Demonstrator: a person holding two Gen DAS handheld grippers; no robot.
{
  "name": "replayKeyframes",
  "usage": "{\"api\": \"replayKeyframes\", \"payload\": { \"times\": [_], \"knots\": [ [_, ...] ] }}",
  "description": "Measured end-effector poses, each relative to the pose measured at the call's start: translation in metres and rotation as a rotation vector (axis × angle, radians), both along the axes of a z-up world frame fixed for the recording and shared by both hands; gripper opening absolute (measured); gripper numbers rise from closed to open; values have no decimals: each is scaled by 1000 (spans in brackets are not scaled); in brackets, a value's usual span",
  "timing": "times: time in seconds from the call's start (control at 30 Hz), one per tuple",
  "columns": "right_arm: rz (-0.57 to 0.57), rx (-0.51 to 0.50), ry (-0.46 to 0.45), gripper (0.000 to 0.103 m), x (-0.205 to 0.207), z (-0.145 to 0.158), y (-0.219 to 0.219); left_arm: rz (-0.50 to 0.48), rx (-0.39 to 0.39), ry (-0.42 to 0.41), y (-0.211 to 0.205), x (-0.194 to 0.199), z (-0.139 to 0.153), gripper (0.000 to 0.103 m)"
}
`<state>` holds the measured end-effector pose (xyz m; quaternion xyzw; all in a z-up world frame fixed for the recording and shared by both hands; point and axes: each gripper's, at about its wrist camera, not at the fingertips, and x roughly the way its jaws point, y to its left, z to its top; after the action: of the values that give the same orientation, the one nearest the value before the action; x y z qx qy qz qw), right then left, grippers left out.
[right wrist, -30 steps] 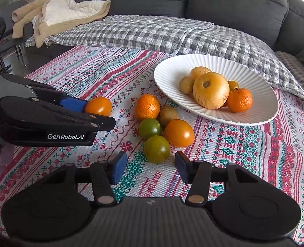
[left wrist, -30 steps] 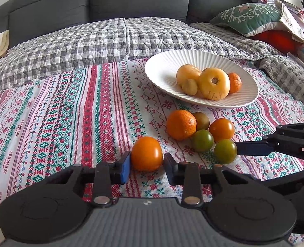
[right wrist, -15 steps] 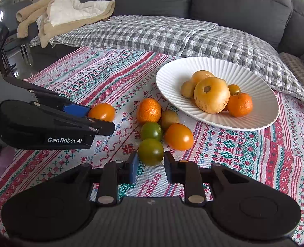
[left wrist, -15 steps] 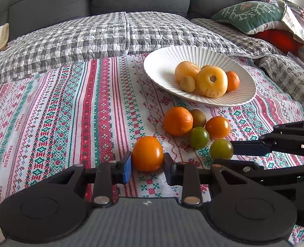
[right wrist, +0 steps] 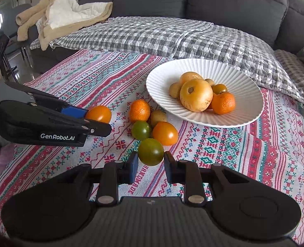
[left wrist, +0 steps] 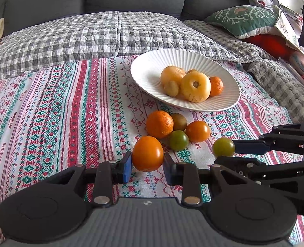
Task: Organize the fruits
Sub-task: 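Grasp the orange cherry tomato with the left tool while the right tool grasps a green tomato, then carry both tomatoes over the white plate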
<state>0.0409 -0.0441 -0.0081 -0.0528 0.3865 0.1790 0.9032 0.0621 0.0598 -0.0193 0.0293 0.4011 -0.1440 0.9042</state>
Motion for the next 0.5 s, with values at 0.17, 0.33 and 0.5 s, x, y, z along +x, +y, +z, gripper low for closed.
{"api": "replayKeyframes", "payload": {
  "times": [0.17,0.33,0.5],
  "knots": [
    [-13,0,-9,24,-2,5,-8,-13,-13,2,-3,-2,4,33],
    [-39,25,-19,24,-3,12,-20,-25,-32,1,-7,-5,8,33],
    [-66,51,-47,24,-3,22,-32,-51,-38,-10,-14,-8,13,33]
  ]
}}
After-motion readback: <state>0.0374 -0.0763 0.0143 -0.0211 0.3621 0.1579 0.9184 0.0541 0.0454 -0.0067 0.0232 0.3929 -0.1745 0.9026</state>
